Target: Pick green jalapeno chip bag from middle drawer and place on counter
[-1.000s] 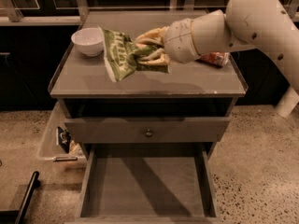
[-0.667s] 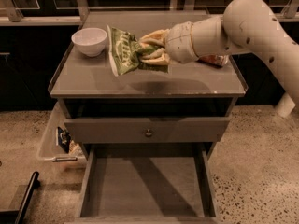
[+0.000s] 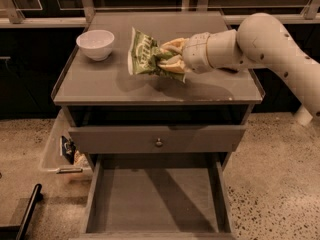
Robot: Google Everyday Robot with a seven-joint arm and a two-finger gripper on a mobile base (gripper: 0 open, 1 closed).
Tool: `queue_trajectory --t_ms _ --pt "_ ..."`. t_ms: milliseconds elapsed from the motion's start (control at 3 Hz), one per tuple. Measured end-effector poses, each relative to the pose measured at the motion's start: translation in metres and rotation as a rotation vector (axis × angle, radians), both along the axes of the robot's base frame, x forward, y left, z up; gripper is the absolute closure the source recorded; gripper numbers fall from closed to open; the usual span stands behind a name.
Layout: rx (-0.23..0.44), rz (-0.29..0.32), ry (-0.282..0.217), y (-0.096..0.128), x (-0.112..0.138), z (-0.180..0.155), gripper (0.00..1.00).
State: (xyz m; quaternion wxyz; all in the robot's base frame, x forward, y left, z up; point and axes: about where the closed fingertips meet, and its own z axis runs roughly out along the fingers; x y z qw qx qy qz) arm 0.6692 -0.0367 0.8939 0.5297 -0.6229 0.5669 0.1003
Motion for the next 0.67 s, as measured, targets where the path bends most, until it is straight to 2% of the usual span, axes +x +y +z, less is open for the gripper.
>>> queue_trajectory --t_ms 333,667 --pt "0.002 -0.075 0.035 -0.008 0.016 -0.011 1.00" --pt "-0.003 -0.140 0.050 -0.015 0.033 -0.016 1.00"
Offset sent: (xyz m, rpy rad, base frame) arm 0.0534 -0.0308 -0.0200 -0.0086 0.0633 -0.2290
